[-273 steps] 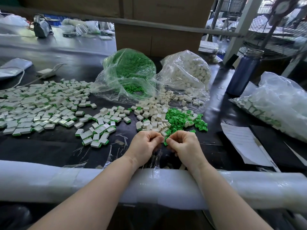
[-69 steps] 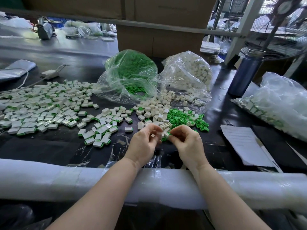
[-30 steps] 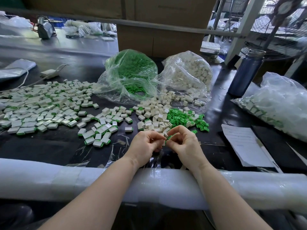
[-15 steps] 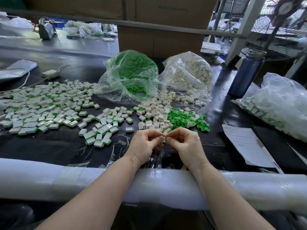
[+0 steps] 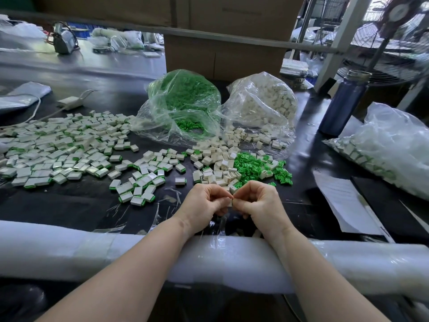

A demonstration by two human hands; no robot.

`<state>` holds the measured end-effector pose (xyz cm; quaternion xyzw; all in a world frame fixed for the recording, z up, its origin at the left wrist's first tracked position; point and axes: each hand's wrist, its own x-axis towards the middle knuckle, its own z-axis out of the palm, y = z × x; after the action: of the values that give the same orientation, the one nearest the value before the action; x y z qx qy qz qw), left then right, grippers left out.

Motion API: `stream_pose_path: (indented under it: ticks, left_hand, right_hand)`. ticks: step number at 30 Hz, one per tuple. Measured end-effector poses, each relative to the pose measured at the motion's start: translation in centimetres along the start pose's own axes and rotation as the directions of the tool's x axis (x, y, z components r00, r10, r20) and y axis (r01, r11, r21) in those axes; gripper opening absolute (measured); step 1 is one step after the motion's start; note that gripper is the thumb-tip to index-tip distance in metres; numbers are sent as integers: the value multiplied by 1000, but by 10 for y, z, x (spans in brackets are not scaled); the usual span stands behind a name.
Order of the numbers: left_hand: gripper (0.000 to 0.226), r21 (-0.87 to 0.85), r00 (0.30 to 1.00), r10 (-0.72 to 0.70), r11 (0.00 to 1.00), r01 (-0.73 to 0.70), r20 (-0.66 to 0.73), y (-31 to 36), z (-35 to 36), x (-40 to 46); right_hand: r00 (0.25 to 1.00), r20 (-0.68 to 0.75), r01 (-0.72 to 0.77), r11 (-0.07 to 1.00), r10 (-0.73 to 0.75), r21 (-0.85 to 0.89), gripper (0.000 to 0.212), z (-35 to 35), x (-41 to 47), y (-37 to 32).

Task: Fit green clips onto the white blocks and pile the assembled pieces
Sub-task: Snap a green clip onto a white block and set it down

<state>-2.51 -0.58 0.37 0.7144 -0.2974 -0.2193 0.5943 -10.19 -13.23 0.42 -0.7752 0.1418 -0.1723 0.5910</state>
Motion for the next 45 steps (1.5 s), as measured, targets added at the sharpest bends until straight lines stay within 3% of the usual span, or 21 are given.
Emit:
stream_pose_path:
  ticks: [17,22,25,30,33,45]
  left_hand:
    - [15,149,997,11,989,-22,72,1,-3,-2]
    - [15,124,998,12,992,-20,66,1,-3,-2]
    - [15,18,1000,18,1000,-18,-3,1,-2,-2]
    - [9,-99,996,6,995,-15,-87,0,0,0]
    - [8,-122,995,-19,992,7,-97,0,0,0]
    - [16,24,1000,10,1000,-9,-25,1,-2,-2]
  right_hand:
    - [997,70,-45,998,41,51,23,-3,0,1]
    - [997,62,-46,997,42,62,23,-4,0,3]
    - [1000,-1,-18,996,18,88,17,-2,2,4]
    - [997,-76,-24,999,26,21,7,3,4,6]
    - [997,-50,-57,997,54,-56,14,4,4,5]
    - [994,68,-80,987,90,-140,23,2,2,0]
